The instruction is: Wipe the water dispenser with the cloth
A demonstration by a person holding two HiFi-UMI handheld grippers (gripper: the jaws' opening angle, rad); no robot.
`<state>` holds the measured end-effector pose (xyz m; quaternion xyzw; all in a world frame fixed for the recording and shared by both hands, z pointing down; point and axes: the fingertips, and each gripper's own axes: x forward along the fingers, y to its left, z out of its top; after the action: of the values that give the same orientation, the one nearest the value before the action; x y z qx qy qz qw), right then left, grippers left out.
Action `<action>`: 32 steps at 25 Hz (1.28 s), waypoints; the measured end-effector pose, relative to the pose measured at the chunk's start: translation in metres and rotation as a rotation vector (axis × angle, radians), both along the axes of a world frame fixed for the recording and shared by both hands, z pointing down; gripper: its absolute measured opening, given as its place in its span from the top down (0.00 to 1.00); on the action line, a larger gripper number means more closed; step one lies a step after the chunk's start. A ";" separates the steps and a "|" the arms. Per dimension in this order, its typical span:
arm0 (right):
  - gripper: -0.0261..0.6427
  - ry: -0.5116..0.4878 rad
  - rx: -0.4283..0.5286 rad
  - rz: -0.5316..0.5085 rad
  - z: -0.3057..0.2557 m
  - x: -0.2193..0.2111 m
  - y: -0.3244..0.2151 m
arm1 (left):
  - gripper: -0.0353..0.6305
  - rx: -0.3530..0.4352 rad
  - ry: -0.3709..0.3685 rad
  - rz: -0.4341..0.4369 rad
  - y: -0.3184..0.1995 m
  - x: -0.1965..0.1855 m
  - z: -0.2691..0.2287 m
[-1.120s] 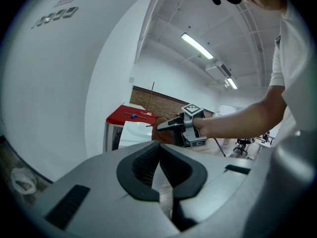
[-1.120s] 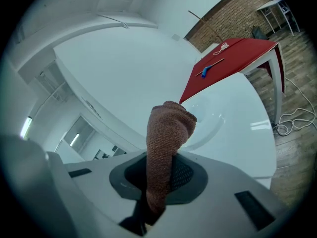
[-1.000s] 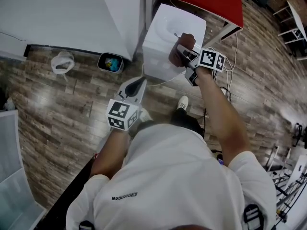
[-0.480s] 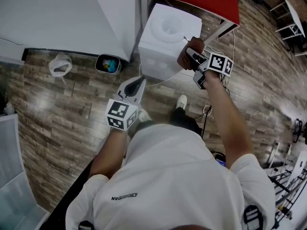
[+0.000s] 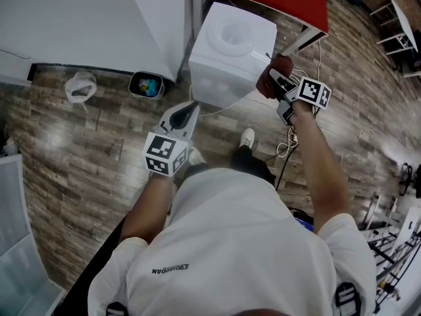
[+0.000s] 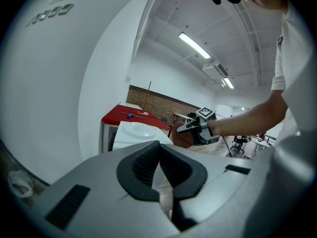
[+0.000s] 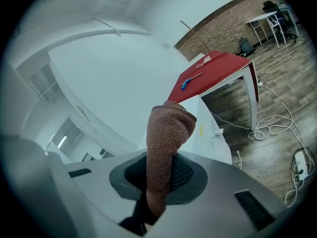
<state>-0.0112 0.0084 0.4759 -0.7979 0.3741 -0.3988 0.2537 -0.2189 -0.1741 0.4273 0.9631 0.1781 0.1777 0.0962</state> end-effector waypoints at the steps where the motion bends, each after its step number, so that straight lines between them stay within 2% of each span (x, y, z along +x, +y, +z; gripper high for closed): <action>1: 0.88 0.004 -0.010 0.000 0.000 0.000 0.004 | 0.96 0.000 0.000 0.001 0.001 0.000 0.000; 5: 0.88 0.052 -0.078 -0.015 -0.002 -0.001 0.016 | 0.96 -0.002 0.002 0.007 0.003 0.002 0.000; 7: 0.88 0.130 -0.172 -0.060 -0.005 -0.002 0.018 | 0.96 -0.002 0.001 0.013 0.005 0.003 0.000; 9: 0.88 0.271 -0.335 -0.152 -0.009 -0.007 0.016 | 0.96 -0.003 0.002 0.018 0.007 0.003 0.000; 12: 0.88 0.567 -0.687 -0.342 -0.015 -0.021 0.009 | 0.96 -0.005 0.002 0.022 0.010 0.004 0.000; 14: 0.88 0.752 -0.877 -0.455 -0.020 -0.035 -0.003 | 0.96 -0.009 0.001 0.021 0.012 0.004 0.001; 17: 0.88 0.982 -1.081 -0.614 -0.019 -0.058 -0.025 | 0.96 -0.013 -0.001 0.017 0.012 0.005 0.003; 19: 0.88 1.076 -1.173 -0.700 -0.011 -0.072 -0.036 | 0.96 -0.017 -0.002 0.011 0.012 0.005 0.003; 22: 0.88 1.101 -1.210 -0.785 0.012 -0.088 -0.048 | 0.96 -0.018 -0.005 -0.007 0.009 0.005 0.006; 32: 0.88 1.001 -1.184 -0.932 0.085 -0.109 -0.069 | 0.96 0.011 -0.045 -0.031 0.004 0.000 0.028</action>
<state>-0.1198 -0.0609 0.5613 -0.6457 0.4597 -0.1947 -0.5778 -0.2188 -0.1698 0.4552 0.9619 0.1601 0.1988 0.0978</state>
